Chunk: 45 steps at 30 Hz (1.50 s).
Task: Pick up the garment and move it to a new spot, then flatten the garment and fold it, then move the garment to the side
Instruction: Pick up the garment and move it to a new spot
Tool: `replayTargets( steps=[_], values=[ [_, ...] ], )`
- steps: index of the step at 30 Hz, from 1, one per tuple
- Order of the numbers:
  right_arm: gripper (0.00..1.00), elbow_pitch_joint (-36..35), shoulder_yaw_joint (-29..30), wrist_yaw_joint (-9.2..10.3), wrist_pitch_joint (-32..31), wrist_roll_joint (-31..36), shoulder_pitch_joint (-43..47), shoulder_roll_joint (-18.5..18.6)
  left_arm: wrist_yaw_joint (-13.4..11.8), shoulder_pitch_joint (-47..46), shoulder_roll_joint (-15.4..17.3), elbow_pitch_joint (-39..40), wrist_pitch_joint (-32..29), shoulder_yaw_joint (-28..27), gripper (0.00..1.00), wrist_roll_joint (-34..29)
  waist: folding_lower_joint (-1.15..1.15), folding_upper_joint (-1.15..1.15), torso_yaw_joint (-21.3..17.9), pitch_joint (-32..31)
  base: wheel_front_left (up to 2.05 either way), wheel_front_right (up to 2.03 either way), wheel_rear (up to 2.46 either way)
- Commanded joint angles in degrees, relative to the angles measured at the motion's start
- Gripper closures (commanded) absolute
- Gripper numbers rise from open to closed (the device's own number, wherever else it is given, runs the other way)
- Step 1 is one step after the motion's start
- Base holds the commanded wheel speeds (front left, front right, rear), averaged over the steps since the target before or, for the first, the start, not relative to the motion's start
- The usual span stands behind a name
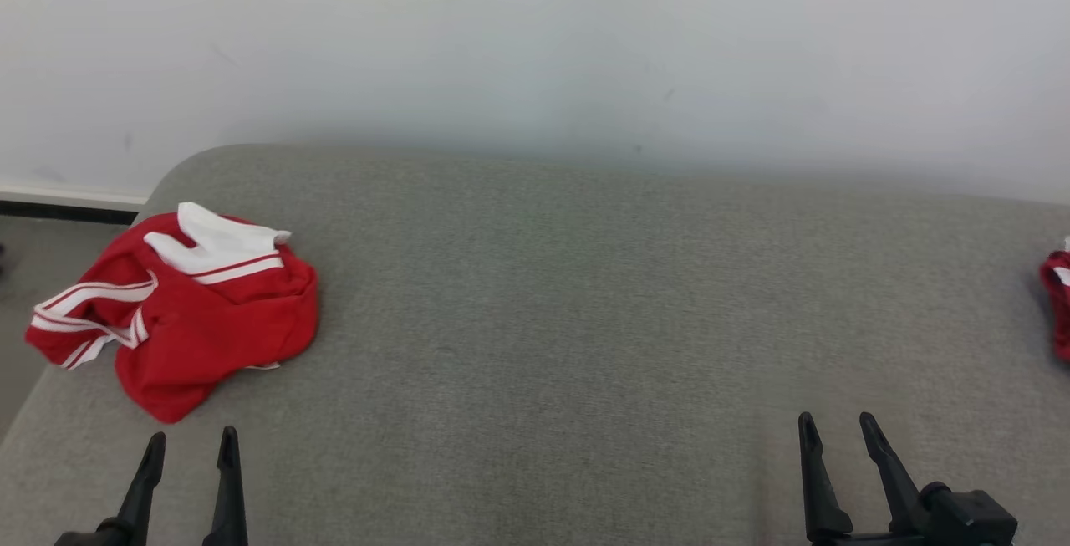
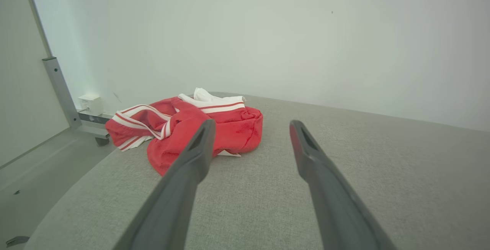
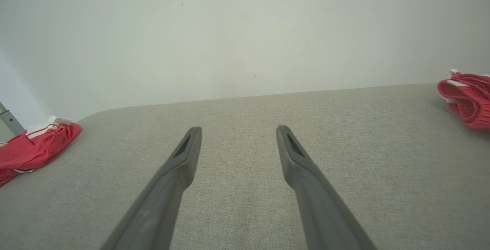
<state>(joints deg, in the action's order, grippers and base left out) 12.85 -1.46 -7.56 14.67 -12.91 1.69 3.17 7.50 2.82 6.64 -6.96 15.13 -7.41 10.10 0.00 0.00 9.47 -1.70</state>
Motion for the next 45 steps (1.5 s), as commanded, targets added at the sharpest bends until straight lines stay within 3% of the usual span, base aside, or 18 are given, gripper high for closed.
replayTargets(
  steps=[1,6,17,34,41,45],
  values=[
    [0.0,0.34,0.04,0.16,0.28,-0.32,0.36,-0.11,-0.05,-0.71,0.43,-0.21,0.01,-0.1,0.0,-0.25,0.0,0.0,5.24,0.3,0.0,0.0,0.0],
    [0.0,1.28,-0.66,0.16,0.47,-0.65,0.08,-0.25,-0.1,-0.93,1.25,-0.7,0.01,-0.93,0.0,0.14,0.0,0.0,11.38,0.7,0.0,0.0,0.0],
    [0.0,3.13,-2.82,0.16,0.5,-1.39,-2.35,-0.32,-0.48,-0.86,1.7,-1.23,0.01,-3.24,0.0,0.85,0.0,0.0,20.12,1.68,0.0,0.0,0.0],
    [0.0,7.78,-7.06,0.16,0.52,-1.27,-9.43,0.9,-0.56,-1.52,-1.08,0.78,0.0,-8.31,0.0,1.74,0.0,0.0,21.23,5.0,0.0,0.0,0.0],
    [0.0,5.32,-1.56,0.16,0.54,1.29,-7.47,1.66,-0.18,-13.28,1.91,-5.42,-0.32,-4.51,0.0,2.68,0.0,0.0,20.13,7.33,0.0,0.0,0.0],
    [0.0,1.43,0.48,0.15,-0.98,3.89,-9.53,2.26,-0.13,-23.09,4.83,-8.42,-0.46,-4.24,0.0,5.32,0.0,0.0,15.01,12.99,0.0,0.0,0.0]
  ],
)
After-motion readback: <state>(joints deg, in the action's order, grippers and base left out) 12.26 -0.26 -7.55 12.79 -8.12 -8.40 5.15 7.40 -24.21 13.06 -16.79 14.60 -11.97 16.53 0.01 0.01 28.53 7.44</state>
